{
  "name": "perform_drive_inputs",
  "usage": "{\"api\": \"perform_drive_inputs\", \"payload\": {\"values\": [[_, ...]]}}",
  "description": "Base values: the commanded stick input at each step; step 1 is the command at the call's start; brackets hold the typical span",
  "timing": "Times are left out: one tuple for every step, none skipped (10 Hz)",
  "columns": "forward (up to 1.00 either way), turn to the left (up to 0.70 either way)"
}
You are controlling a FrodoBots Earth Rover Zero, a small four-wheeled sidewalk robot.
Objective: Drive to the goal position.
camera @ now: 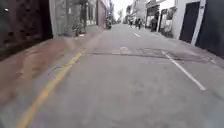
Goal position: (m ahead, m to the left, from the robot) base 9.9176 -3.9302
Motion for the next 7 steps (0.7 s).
{"api": "perform_drive_inputs", "payload": {"values": [[1.0, -0.4], [1.0, -0.4], [1.0, -0.4], [1.0, -0.4], [1.0, -0.4], [1.0, -0.04], [1.0, 0.0]]}}
